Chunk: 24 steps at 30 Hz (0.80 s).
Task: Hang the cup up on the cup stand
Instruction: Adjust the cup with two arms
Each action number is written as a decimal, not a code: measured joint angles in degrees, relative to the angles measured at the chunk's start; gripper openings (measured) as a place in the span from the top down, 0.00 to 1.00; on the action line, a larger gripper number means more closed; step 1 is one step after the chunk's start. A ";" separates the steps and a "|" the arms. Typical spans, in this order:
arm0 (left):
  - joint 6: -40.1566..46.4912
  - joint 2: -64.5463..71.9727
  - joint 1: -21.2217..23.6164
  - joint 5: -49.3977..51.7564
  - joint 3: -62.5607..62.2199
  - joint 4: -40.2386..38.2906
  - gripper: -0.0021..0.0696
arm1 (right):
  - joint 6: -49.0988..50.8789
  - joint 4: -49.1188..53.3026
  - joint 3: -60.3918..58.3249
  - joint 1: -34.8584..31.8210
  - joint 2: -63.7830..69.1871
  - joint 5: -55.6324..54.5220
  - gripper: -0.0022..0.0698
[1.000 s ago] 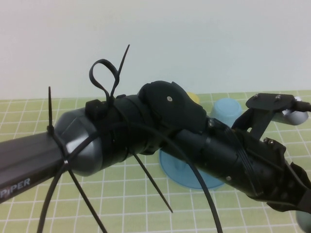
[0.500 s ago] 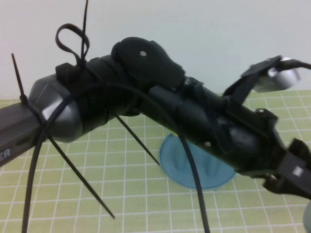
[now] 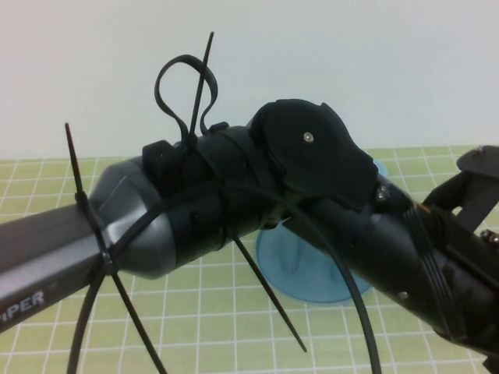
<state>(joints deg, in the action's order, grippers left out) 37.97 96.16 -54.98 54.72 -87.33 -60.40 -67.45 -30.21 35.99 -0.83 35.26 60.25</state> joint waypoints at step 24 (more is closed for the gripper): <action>1.89 2.71 0.00 -1.29 0.00 -1.99 0.96 | 0.20 2.21 -0.10 0.00 0.32 -0.03 0.19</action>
<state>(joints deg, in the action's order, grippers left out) 39.86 98.88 -54.98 53.42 -87.33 -62.39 -67.25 -28.00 35.89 -0.83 35.59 60.22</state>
